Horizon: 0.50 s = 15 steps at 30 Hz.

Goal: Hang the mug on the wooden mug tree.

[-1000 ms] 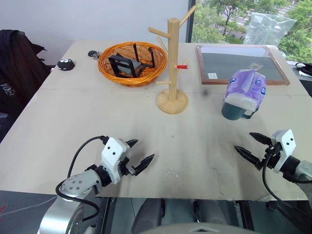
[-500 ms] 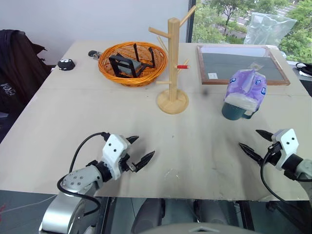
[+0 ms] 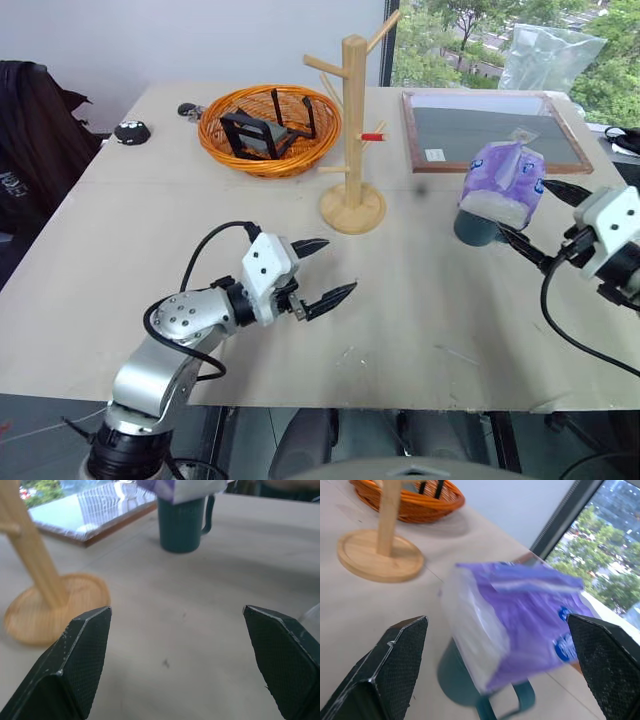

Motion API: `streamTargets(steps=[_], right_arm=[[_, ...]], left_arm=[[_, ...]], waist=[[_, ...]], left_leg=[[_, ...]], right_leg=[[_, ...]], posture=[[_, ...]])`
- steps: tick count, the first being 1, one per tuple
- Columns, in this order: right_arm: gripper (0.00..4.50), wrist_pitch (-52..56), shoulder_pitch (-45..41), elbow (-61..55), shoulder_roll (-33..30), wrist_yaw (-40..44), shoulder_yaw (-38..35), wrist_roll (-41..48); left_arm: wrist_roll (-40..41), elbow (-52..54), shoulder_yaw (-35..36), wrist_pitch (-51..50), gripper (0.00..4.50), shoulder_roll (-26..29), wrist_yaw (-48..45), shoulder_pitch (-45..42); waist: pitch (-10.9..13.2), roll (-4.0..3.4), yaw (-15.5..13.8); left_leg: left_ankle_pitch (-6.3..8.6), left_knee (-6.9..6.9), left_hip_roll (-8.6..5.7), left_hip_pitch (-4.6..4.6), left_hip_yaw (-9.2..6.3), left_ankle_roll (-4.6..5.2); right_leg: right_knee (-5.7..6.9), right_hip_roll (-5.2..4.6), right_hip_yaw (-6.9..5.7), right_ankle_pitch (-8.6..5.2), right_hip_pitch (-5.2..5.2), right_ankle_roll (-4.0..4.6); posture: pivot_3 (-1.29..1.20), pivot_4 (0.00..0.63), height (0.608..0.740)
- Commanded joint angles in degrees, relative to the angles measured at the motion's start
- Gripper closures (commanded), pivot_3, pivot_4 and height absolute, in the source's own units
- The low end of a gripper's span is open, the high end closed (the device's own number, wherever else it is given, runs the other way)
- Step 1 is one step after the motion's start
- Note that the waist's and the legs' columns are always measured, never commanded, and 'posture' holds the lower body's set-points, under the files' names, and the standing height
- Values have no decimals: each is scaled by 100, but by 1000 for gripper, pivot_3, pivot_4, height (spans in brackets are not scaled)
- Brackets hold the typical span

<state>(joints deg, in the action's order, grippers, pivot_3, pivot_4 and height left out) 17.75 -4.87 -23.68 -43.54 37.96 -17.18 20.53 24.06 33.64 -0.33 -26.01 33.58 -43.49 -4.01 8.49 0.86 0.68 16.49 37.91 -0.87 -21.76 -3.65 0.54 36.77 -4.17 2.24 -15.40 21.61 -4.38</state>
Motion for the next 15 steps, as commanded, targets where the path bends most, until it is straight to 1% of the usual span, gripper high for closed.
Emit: streamTargets(steps=[1,5,10,12,13,14,15], right_arm=[[0,-118,-458,163,-60,165,313,-103],[0,-331,-944,706,-3,246,776,-437],[0,-720,-1157,1353,0,239,1097,-906],[551,-901,-1194,1449,26,282,1125,-945],[940,-947,-1192,1457,46,297,1122,-940],[1380,-1012,-1188,1462,58,315,1128,-950],[1975,-1052,-1180,1461,66,325,1126,-955]], left_arm=[[156,278,-74,-86,155,16,17,-239],[152,276,-107,-138,155,-26,110,-379],[184,290,-73,-101,155,-66,189,-346],[222,327,-59,-112,0,-93,227,-338],[226,345,-57,-112,0,-96,237,-331],[231,359,-57,-114,0,-99,247,-325],[234,374,-58,-117,0,-97,255,-318]], waist=[[0,1,21],[1,1,14],[2,3,-15],[2,2,-6],[2,2,-1],[2,2,0],[2,2,3]], left_leg=[[0,2,0,0,0,1],[1,10,0,1,0,2],[-1,17,1,-6,-2,-3],[-3,19,1,-11,-2,-6],[-4,19,1,-11,0,-7],[-4,19,2,-10,0,-8],[-4,19,2,-10,0,-8]], right_leg=[[1,0,1,0,0,0],[6,4,1,0,0,0],[5,2,-2,0,1,0],[5,1,-1,0,6,0],[5,1,1,0,7,0],[5,1,2,0,7,0],[5,1,2,0,7,0]], posture=[[0,150,740],[0,150,740],[0,150,740],[0,150,740],[0,150,740],[0,150,740],[0,150,740]])
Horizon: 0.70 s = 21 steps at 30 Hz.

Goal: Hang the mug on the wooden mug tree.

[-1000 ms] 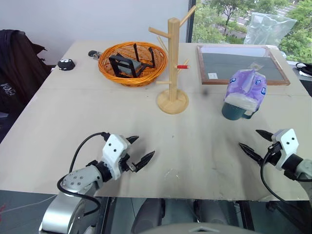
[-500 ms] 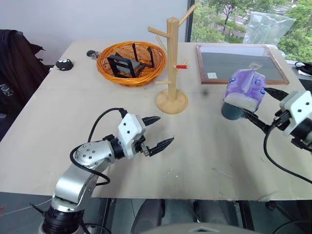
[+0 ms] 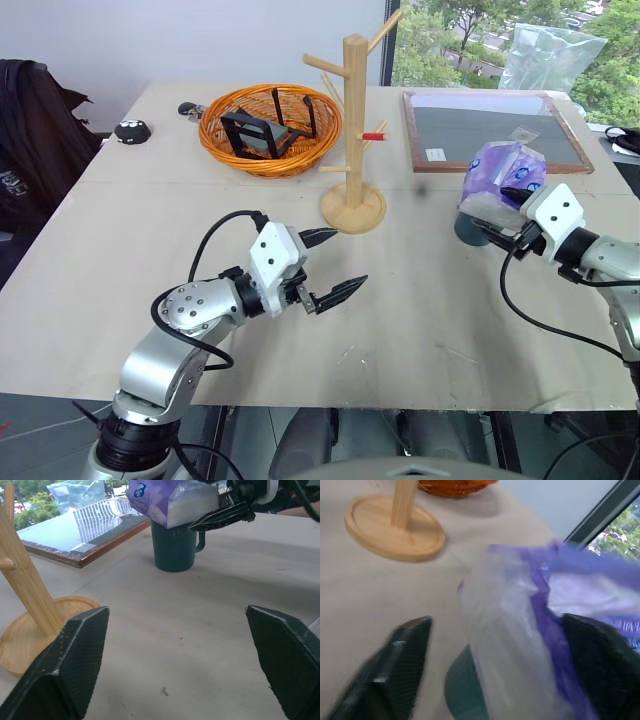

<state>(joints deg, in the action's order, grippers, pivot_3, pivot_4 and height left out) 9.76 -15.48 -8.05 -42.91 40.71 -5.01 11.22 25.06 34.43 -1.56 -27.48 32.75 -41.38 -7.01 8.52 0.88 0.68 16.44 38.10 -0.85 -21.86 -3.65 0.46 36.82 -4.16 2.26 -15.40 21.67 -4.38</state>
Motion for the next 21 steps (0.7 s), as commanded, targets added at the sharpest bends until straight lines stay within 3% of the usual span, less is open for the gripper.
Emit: streamTargets(steps=[1,5,6,16,21], right_arm=[[2409,-289,-108,-111,1,63,-87,-37],[4332,-305,-110,-117,17,47,-74,-85],[4457,-315,-113,-110,16,46,-77,-98],[4457,-325,-195,-80,-22,-42,-294,-70],[4457,-159,-290,-233,-118,-109,-584,65]], left_arm=[[138,312,62,30,0,-14,54,-10],[172,329,40,62,0,-45,61,-8],[181,323,36,64,0,-47,57,-12],[247,226,-5,108,0,-98,27,-99],[588,82,54,-3,0,-403,115,-462]], waist=[[0,0,4],[0,0,4],[0,0,4],[0,0,2],[0,0,-20]], left_leg=[[0,0,0,1,0,0],[1,2,1,2,0,2],[1,3,1,2,0,2],[2,4,1,1,0,3],[1,8,0,-1,-2,2]], right_leg=[[1,1,0,0,0,0],[3,1,0,0,-1,0],[3,1,0,0,-1,0],[3,1,0,0,-1,0],[3,0,-2,1,-1,0]], posture=[[0,150,740],[0,150,740],[0,150,740],[0,150,740],[0,150,740]])
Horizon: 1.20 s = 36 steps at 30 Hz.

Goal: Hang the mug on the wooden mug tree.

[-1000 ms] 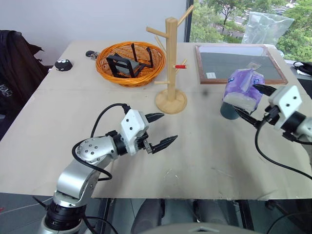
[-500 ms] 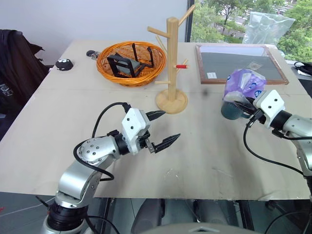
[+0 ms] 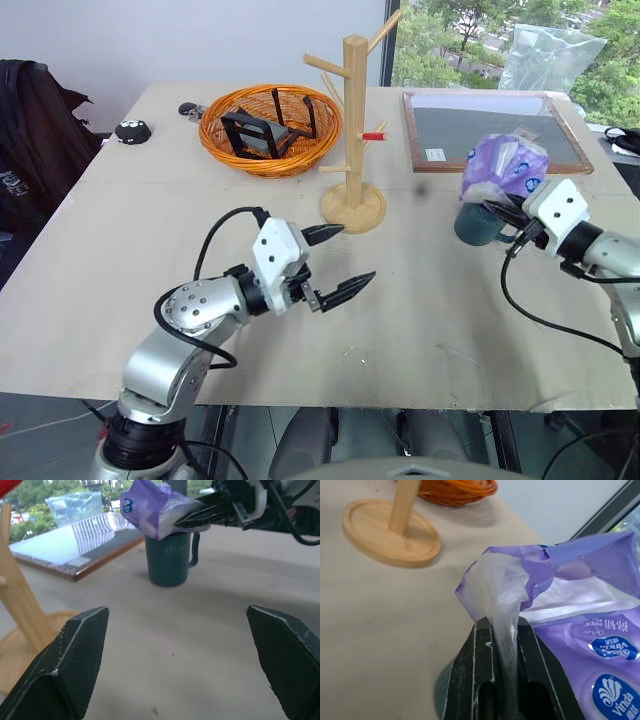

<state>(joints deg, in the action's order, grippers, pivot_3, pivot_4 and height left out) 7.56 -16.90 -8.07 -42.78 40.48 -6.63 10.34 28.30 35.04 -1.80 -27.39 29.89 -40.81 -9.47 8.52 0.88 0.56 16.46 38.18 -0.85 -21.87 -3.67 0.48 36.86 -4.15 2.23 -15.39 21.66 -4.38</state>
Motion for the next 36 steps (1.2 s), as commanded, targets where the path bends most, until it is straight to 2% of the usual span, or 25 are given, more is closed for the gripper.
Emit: streamTargets(steps=[1,6,11,15,20,24,27,29,31,34,36], right_arm=[[4457,110,-156,-288,-167,-87,-500,178],[4457,613,70,-731,-482,-31,-1027,386],[4457,1310,1195,-1177,-735,52,-2151,586],[4457,1530,2390,-1401,-511,70,-2877,571],[4457,1469,3634,-1393,-24,-19,-3196,431],[3149,1498,3970,-1312,150,-133,-3398,455],[1428,1494,4185,-1365,170,-11,-3706,607],[1033,1590,4204,-1506,137,88,-3914,811],[297,1825,4091,-1746,81,115,-4099,1168],[297,2308,3609,-2292,48,-144,-4038,1745],[297,2602,3072,-2541,227,-646,-3574,1859]], left_arm=[[359,-18,74,-52,0,-197,69,-322],[511,-223,-213,-103,0,-450,-45,-765],[450,-589,-713,-6,0,-571,-525,-1141],[358,-1080,-1124,70,0,-721,-968,-1637],[157,-1689,-1508,33,0,-872,-1375,-2233],[93,-1934,-1570,59,0,-871,-1570,-2395],[-27,-1995,-1563,139,0,-783,-1658,-2412],[-37,-1980,-1510,138,0,-725,-1683,-2392],[-31,-1941,-1441,118,0,-692,-1649,-2361],[89,-1798,-1301,-25,0,-683,-1484,-2281],[123,-1654,-1200,-162,0,-699,-1272,-2200]], waist=[[0,0,-8],[0,0,-5],[1,1,-90],[1,-1,-143],[-1,-4,-114],[0,-6,20],[0,-5,24],[1,-8,8],[2,-8,8],[2,-7,30],[2,-7,38]], left_leg=[[0,3,0,-1,-2,0],[-1,3,-2,-4,-1,-1],[2,5,-8,-11,-6,3],[3,10,-16,-7,6,6],[14,14,-21,1,7,25],[15,12,-20,7,13,25],[15,12,-19,9,10,26],[15,12,-18,8,8,26],[15,12,-18,7,7,26],[15,13,-14,9,9,26],[15,13,-5,10,8,26]], right_leg=[[0,0,-2,0,0,0],[0,0,-1,0,0,0],[-4,0,-8,0,-2,0],[0,2,2,0,-2,-1],[5,5,-4,0,-14,-1],[5,4,14,0,-13,-2],[5,6,12,0,-13,-3],[5,5,11,0,-13,-3],[4,6,10,0,-13,-3],[4,5,12,0,-15,-3],[5,9,12,1,-15,-3]], posture=[[0,150,740],[0,150,740],[0,150,740],[0,150,740],[0,150,740],[0,150,740],[0,150,740],[0,150,740],[0,150,740],[0,150,740],[0,150,740]])
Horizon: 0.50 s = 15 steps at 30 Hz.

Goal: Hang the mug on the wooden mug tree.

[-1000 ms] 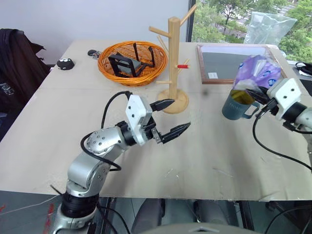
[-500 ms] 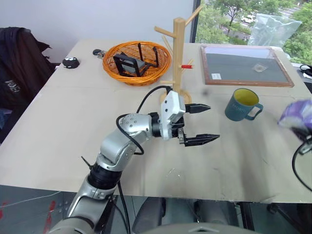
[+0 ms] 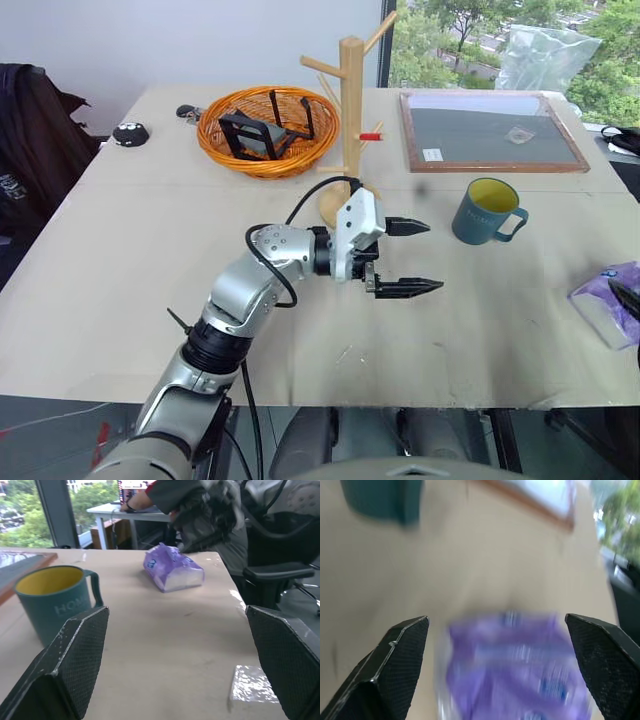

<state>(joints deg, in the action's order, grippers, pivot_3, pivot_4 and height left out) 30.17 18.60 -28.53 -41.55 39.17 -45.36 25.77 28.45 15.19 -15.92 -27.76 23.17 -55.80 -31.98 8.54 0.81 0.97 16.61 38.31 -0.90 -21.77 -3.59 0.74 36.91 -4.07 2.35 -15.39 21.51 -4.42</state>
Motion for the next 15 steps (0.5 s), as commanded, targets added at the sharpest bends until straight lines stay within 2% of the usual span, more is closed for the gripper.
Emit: streamTargets(steps=[1,4,7,15], right_arm=[[297,442,-664,-546,190,-697,465,332],[297,453,-1346,-192,752,-1458,1376,-93],[297,297,-1887,379,1120,-1743,1952,-318],[297,-80,-2436,1280,1450,-1885,2489,-583]], left_arm=[[100,383,232,-173,0,-32,305,76],[-245,644,208,-389,0,31,858,165],[-789,865,124,-521,0,-37,1608,220],[-1160,1337,20,-1019,0,-234,2412,403]], waist=[[0,4,-8],[-1,11,-32],[5,0,-96],[5,-1,-70]], left_leg=[[0,0,2,1,-2,0],[-5,0,1,-3,-11,-9],[-14,0,-22,-17,-12,-24],[-15,-5,-23,-19,-16,-26]], right_leg=[[1,0,-2,0,0,0],[1,1,-9,0,2,1],[-7,-10,-11,-1,9,0],[-1,-9,-11,0,18,-1]], posture=[[0,150,740],[0,150,740],[0,150,740],[0,150,740]])
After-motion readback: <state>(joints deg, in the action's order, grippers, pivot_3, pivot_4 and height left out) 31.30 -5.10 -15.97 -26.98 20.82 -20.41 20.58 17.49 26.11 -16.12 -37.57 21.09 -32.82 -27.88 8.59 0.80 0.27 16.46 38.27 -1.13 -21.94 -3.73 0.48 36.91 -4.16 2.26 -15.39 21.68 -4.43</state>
